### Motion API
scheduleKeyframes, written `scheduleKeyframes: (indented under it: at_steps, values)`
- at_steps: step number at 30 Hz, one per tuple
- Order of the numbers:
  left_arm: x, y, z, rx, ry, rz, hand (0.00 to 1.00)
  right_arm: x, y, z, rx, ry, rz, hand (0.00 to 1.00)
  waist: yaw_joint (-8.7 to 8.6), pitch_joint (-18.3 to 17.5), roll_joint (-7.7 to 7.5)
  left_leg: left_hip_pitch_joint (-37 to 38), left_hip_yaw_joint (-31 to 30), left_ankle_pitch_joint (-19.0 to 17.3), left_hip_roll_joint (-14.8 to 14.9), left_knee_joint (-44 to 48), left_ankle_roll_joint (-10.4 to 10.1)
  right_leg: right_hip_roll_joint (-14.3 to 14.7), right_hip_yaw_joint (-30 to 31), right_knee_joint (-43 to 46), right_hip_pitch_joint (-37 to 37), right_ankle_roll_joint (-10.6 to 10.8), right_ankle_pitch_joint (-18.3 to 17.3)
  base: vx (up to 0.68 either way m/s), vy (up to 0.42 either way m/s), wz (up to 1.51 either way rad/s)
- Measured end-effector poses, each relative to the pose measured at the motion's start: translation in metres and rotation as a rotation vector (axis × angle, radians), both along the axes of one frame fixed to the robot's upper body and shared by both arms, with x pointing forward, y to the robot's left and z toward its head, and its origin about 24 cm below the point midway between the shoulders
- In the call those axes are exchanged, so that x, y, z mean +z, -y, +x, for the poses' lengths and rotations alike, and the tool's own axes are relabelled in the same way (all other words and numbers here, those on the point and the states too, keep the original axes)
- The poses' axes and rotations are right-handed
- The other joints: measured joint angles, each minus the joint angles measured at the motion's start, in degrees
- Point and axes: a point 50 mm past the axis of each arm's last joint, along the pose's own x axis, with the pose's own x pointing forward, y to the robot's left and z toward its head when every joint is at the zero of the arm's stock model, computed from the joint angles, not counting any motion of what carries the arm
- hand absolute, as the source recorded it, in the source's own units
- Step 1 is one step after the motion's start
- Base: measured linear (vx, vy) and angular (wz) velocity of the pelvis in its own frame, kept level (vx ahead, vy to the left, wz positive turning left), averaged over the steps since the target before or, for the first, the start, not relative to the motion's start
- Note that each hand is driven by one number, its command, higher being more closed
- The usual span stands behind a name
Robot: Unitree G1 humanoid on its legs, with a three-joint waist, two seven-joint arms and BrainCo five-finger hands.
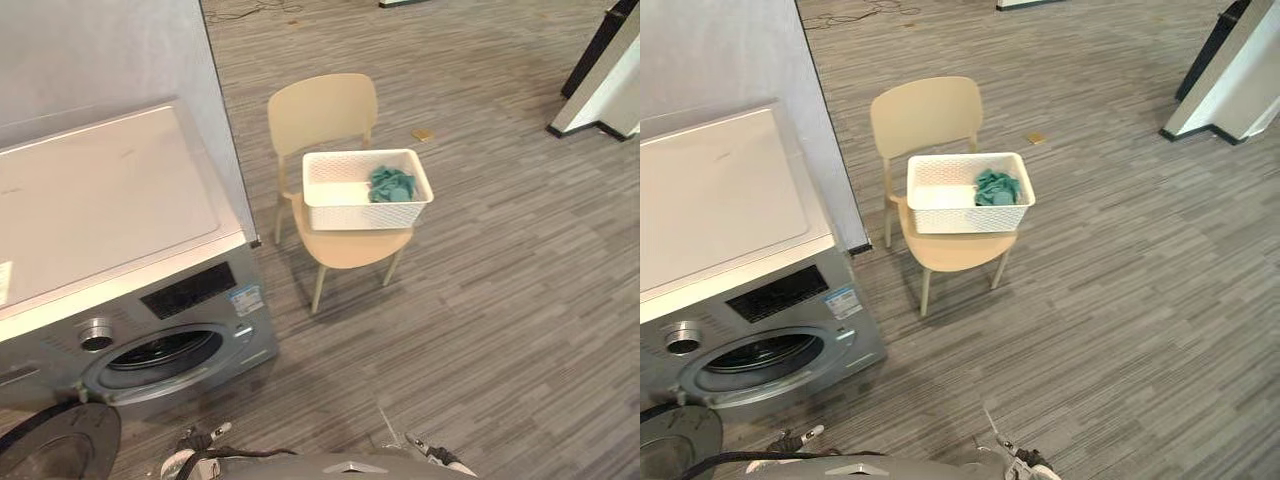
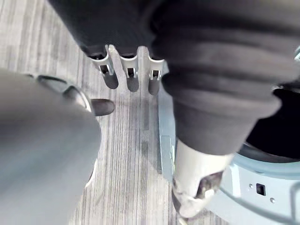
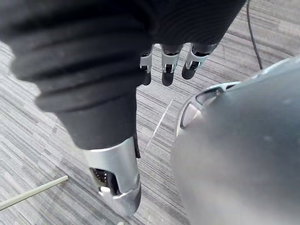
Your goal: Pick up the laundry basket with both hands and put the clothes into the washing machine.
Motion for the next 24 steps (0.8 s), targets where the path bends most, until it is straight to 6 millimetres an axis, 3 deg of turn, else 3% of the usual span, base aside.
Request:
scheduleKeyframes:
  at_steps: [2,3,4,5,6,7,8,9,11,12,13,15,16,17,18,21,23,24]
  values:
    - [0.002,-0.006,0.002,0.057,0.023,0.001,0.0,-0.001,-0.01,0.005,0.054,0.006,0.012,0.0,-0.25,0.13,-1.88,-2.77,-0.21,1.3,2.59,5.73,1.06,1.95,-0.12,-2.55,1.17,-1.18,0.35,-0.04,-0.23,0.0]
    - [0.004,-0.011,0.005,0.069,0.047,0.021,0.0,-0.001,-0.015,0.008,0.085,0.012,0.019,0.0,0.11,0.31,-1.78,-5.6,-0.56,1.28,5.06,12.7,1.92,3.45,0.26,-5.11,2.13,-2.01,0.92,-0.04,-0.237,-0.3]
    - [0.007,-0.015,0.008,0.071,0.076,0.041,0.0,0.0,-0.015,0.012,0.119,0.02,0.016,0.0,0.66,0.21,-2.58,-8.63,-2.81,1.67,7.62,21.55,5.02,4.54,1.44,-6.98,3.72,-2.6,1.54,-0.03,-0.172,-0.47]
    - [0.009,-0.019,0.011,0.068,0.093,0.054,0.0,0.001,-0.013,0.013,0.133,0.023,0.008,0.0,0.91,0.62,-2.3,-11.09,-5.96,1.98,8.87,28.52,7.1,4.82,2.48,-8.11,4.99,-2.97,1.84,-0.05,-0.128,-0.5]
    - [0.009,-0.018,0.012,0.067,0.1,0.054,0.0,0.001,-0.013,0.015,0.136,0.028,0.005,0.0,1.15,0.97,-2.56,-13.09,-8.42,0.93,8.87,33.26,7.02,4.87,3.05,-8.63,5.64,-3.22,2.06,-0.03,0.002,-0.55]
    - [0.009,-0.014,0.014,0.064,0.104,0.043,0.0,0.004,-0.004,0.019,0.136,0.037,-0.018,0.0,1.57,0.75,-1.04,-15.64,-11.18,-2.58,7.58,39.6,6.06,4.84,4.5,-9.18,5.83,-3.8,2.17,0.0,0.08,-0.88]
    - [0.006,0.0,0.014,0.057,0.099,0.006,0.0,0.008,0.008,0.023,0.139,0.048,-0.051,0.0,1.69,1.2,1.07,-18.43,-14.26,-8.52,2.59,44.95,5.74,4.84,7.68,-9.93,5.8,-4.23,2.67,0.05,0.149,-0.96]
    - [0.005,0.006,0.012,0.054,0.091,-0.01,0.0,0.008,0.01,0.024,0.141,0.052,-0.058,0.0,1.76,1.51,1.58,-19.07,-15.09,-10.41,0.22,45.22,5.53,4.81,8.81,-10.19,5.72,-4.31,2.85,0.09,0.2,-1.05]
    - [0.004,0.008,0.011,0.063,0.088,-0.019,0.0,0.006,0.005,0.02,0.147,0.039,-0.043,0.0,2.47,1.9,2.18,-20.01,-17.56,-13.63,-7.84,38.18,4.71,4.88,11.91,-10.21,5.39,-3.95,3.04,0.12,0.209,-0.89]
    - [0.003,0.008,0.005,0.058,0.073,-0.023,0.0,0.006,0.0,0.021,0.157,0.045,-0.03,0.0,2.63,2.05,2.73,-18.53,-19.34,-14.57,-10.92,28.87,5.54,5.48,13.94,-9.66,5.27,-3.21,2.64,0.11,0.161,-0.82]
    - [0.002,0.007,0.0,0.058,0.063,-0.026,0.0,0.005,-0.002,0.021,0.167,0.045,-0.025,0.0,2.96,1.99,2.91,-16.64,-20.11,-16.66,-11.66,25.05,7.04,5.75,15.51,-9.33,4.83,-2.67,2.42,0.14,0.18,-0.9]
    - [0.001,-0.001,-0.009,0.06,0.041,-0.013,0.0,0.004,-0.017,0.027,0.256,0.052,-0.006,0.0,4.96,1.39,0.68,-13.46,-20.32,-18.24,-15.81,19.44,4.46,5.2,20.28,-10.19,2.59,-2.63,4.2,0.17,0.102,-0.82]
    - [0.0,-0.001,-0.011,0.066,0.035,-0.016,0.0,0.005,-0.017,0.03,0.27,0.056,-0.009,0.0,5.54,1.36,0.51,-13.57,-21.7,-18.55,-16.84,20.06,5.22,5.04,21.25,-10.66,2.53,-2.26,4.26,0.22,0.127,-0.56]
    - [-0.002,0.004,-0.017,0.085,0.012,-0.036,0.0,0.005,-0.018,0.034,0.277,0.063,-0.01,0.0,5.32,1.4,0.7,-13.33,-21.48,-19.0,-17.05,21.56,9.23,5.07,22.62,-11.22,3.85,-1.43,3.77,0.22,0.159,-0.44]
    - [-0.003,0.006,-0.022,0.105,-0.004,-0.047,0.0,0.005,-0.022,0.034,0.273,0.061,0.001,0.0,5.14,1.55,1.04,-12.04,-20.19,-19.64,-17.01,21.84,10.2,4.63,23.38,-9.95,4.36,-1.79,3.01,0.24,0.146,-0.34]
    - [-0.004,0.007,-0.03,0.106,-0.025,-0.052,0.0,0.005,-0.03,0.039,0.245,0.095,0.027,0.0,5.22,1.27,1.08,-6.96,-17.2,-20.05,-17.76,17.88,10.65,2.4,24.07,2.84,-0.11,-2.19,-0.23,0.19,0.056,-0.46]
    - [-0.004,0.004,-0.028,0.09,-0.022,-0.041,0.0,0.008,-0.033,0.047,0.247,0.131,0.027,0.0,4.81,1.26,0.22,-4.13,-15.19,-20.08,-17.77,16.22,10.65,0.85,26.04,20.01,-8.55,-0.01,0.31,0.17,-0.002,-0.52]
    - [-0.003,0.002,-0.025,0.075,-0.018,-0.035,0.0,0.009,-0.033,0.05,0.249,0.143,0.022,0.0,4.46,1.48,-0.19,-3.47,-15.09,-20.08,-17.77,16.65,10.65,0.31,26.46,24.11,-10.23,0.93,1.37,0.16,-0.092,-0.1]
